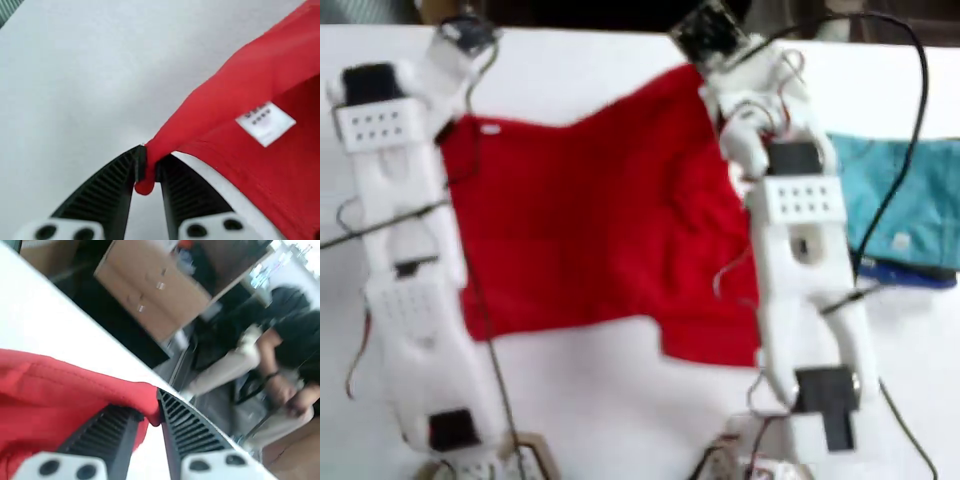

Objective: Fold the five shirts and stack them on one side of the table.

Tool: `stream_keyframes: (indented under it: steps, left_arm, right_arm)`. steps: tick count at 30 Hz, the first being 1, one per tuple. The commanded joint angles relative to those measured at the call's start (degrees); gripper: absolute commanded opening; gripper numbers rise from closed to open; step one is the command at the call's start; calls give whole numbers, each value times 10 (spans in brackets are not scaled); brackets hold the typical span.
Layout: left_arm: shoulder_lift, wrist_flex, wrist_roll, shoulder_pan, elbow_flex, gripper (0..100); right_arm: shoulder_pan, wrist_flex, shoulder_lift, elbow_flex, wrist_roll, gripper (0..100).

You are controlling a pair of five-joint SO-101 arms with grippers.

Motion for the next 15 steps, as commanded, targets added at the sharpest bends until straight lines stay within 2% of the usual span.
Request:
stream_keyframes:
  steps: [1,8,15]
  left_arm:
    - [47,33,7,9,-73,25]
    - [57,33,7,-3,-38,25]
    - [59,32,9,-4,-42,25]
  right_arm:
    - [22,-8,37,-27,0,21]
    - [51,38,93,-31,0,21]
    - [42,16,98,-56,0,21]
